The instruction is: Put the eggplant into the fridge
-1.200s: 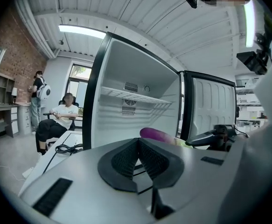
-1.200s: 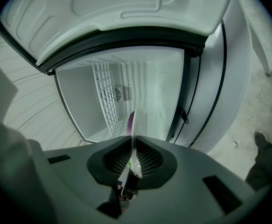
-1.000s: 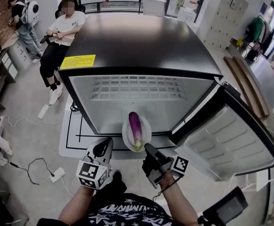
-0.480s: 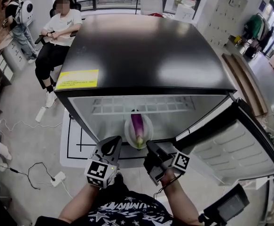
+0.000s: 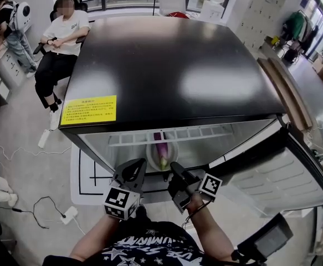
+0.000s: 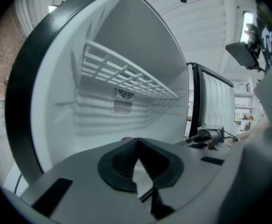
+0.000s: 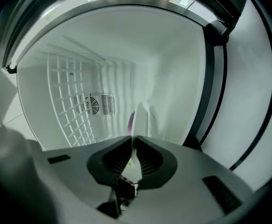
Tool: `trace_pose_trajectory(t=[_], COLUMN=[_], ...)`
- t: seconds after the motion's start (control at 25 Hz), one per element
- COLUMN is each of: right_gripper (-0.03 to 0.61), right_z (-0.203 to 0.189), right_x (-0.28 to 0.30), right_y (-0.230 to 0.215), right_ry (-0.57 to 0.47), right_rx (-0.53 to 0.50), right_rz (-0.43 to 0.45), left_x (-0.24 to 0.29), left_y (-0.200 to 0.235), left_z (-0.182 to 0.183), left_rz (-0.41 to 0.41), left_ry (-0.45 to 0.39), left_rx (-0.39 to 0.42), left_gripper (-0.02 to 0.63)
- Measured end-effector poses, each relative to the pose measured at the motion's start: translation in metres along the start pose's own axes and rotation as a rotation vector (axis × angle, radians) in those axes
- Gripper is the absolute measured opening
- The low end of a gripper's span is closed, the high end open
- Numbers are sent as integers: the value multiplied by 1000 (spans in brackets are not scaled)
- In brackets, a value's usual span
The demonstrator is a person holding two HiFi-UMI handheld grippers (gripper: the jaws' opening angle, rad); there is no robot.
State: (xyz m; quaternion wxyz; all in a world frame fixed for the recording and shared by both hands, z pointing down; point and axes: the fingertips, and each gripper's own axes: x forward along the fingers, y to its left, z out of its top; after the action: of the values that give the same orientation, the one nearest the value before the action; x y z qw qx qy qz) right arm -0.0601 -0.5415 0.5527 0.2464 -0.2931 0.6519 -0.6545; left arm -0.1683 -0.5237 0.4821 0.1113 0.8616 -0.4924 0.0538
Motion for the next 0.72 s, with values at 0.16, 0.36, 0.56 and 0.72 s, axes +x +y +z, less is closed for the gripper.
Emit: trace_pose_trajectory(t=[0.16,0.36,0.56,0.72], right_gripper=[25,25,23,23], right_z=[3,9,13,20], right_x=[10,18,20,15], right_y=[-6,-12,-27,-41], right_ry=[-8,-21,-35,-52], right_rx=[-18,-55,-83,-112], right_rz=[-29,-68,-145,-234], left_x=[5,11,16,18], left_y=[5,4,4,-1], left_z=[-2,-5,-9,-9], left_rz=[-17,-57,-71,-73], left_ry=[7,20,29,31], left_rx=[-12,-39,-25,-19], left_gripper=[9,9,9,9])
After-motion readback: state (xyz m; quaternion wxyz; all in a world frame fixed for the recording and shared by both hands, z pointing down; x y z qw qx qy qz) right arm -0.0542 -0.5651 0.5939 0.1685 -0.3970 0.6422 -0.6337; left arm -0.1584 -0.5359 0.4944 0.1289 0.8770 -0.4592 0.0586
